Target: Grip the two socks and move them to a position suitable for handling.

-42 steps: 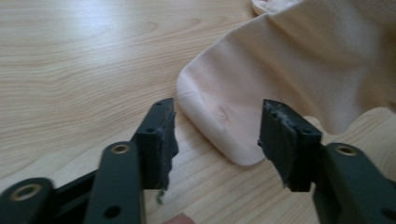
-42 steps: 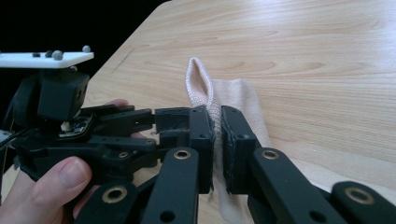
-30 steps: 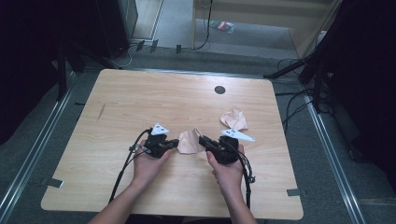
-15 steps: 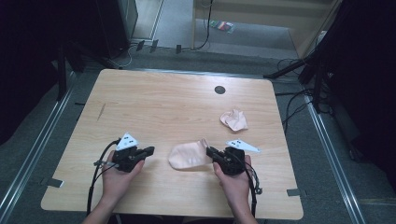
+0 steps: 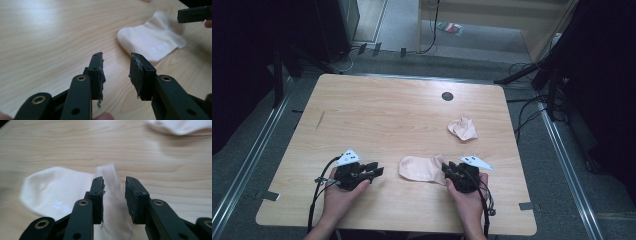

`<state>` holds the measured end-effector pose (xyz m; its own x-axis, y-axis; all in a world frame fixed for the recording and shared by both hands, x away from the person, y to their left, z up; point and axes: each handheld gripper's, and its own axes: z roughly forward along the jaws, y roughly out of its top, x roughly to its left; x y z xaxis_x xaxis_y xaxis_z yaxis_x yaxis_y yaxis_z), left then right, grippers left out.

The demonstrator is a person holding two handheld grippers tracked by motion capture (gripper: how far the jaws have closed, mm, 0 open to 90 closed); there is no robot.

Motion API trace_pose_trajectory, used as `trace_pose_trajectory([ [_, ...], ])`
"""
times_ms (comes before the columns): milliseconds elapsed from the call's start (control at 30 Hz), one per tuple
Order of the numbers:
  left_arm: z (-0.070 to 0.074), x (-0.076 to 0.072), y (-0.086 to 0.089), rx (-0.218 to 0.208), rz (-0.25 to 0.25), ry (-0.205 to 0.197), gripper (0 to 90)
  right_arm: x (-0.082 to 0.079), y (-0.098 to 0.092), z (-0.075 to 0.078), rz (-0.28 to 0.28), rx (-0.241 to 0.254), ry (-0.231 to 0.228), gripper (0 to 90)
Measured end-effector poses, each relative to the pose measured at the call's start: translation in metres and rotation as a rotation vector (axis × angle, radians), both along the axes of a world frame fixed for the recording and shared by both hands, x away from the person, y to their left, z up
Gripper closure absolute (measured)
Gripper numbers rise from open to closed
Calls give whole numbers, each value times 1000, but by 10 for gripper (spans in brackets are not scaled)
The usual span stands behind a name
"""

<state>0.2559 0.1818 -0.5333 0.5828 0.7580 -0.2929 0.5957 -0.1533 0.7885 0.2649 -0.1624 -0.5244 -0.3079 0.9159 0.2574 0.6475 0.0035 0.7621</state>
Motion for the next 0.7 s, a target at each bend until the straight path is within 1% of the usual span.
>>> trace_pose_trajectory([
  [33,1,3,-5,-4,3,-5,613,1,-4,1,-24,-11,-11,673],
  [67,1,5,-9,-5,-2,-1,593,2,-8,1,-44,-18,-20,666],
  [133,0,10,-18,-5,-8,5,593,2,-16,3,-59,-31,-30,653],
  [167,-1,12,-23,-3,-10,8,590,3,-19,4,-59,-21,-26,644],
  [233,-4,16,-31,12,-8,15,588,3,-22,4,-32,-8,-2,599],
  [300,-6,20,-37,6,-2,23,584,2,-21,0,-9,-33,29,565],
  [367,-8,23,-43,6,16,26,583,1,-19,-7,0,-57,45,557],
  [467,-10,28,-49,-5,26,34,594,2,-12,-13,22,-96,59,561],
  [500,-10,30,-51,-2,27,37,604,3,-10,-14,36,-109,56,569],
  [533,-12,31,-54,8,28,42,619,4,-7,-16,42,-121,59,583],
  [567,-13,32,-56,25,26,47,654,4,-4,-17,45,-139,59,607],
  [600,-15,32,-57,43,19,55,693,3,-2,-18,46,-155,46,643],
  [633,-16,33,-58,64,14,63,746,3,0,-18,52,-170,39,684],
  [667,-18,33,-59,72,11,70,812,3,2,-18,62,-173,38,725],
  [700,-18,32,-58,78,3,68,872,3,4,-18,72,-178,40,795],
])
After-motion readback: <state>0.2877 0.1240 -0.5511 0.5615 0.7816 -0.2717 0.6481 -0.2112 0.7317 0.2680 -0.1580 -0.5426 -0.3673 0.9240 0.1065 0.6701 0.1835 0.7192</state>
